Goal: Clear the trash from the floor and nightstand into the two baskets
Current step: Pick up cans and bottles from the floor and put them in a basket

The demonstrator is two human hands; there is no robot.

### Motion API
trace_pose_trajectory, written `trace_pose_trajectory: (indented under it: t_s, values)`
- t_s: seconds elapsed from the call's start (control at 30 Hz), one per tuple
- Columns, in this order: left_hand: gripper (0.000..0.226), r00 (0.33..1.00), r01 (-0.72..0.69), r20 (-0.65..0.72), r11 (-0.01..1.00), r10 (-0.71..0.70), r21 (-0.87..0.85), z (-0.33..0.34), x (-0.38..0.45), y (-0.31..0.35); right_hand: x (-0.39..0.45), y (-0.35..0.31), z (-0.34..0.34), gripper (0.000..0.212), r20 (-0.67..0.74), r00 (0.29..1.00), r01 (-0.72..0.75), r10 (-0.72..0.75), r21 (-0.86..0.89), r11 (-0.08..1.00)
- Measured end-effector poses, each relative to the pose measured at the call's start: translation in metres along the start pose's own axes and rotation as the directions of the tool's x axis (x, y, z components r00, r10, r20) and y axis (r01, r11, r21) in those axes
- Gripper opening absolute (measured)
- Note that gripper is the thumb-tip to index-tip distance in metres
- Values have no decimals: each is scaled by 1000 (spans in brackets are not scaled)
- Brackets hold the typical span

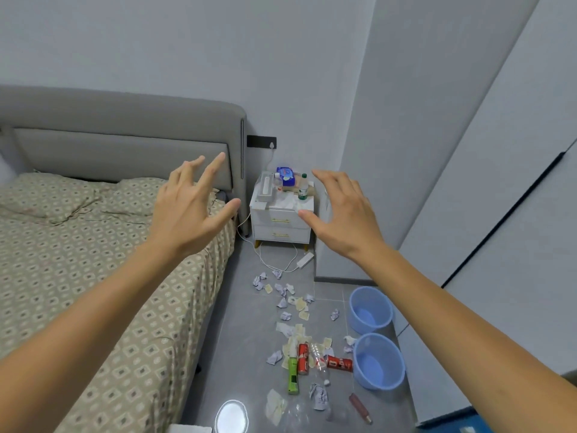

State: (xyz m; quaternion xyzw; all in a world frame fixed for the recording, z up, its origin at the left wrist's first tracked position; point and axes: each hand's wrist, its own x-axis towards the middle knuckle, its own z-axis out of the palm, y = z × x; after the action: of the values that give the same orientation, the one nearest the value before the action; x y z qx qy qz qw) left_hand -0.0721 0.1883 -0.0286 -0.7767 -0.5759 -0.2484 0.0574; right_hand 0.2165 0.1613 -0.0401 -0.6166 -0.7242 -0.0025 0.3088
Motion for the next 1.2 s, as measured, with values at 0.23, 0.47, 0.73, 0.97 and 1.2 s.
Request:
trace_pose_trajectory:
  t_s: [0.23,0.47,0.73,0.97,1.2]
  values:
    - [77,1000,13,0,1000,-13,21,14,45,-19,69,5,34,70,-17,1000,19,-17,100,995]
    - [77,1000,-3,1,1000,3,22,43,106,-50,125,18,73,66,7,1000,21,-22,100,995]
    - [75,999,-32,-31,995,29,-90,104,224,-121,219,33,139,66,1,999,-52,52,87,995]
    - [76,996,-89,-3,986,89,-141,133,345,-228,347,9,219,69,-33,989,-142,145,86,986]
    - [77,994,-106,6,980,108,-171,148,443,-306,437,-9,270,69,-94,980,-171,177,71,983]
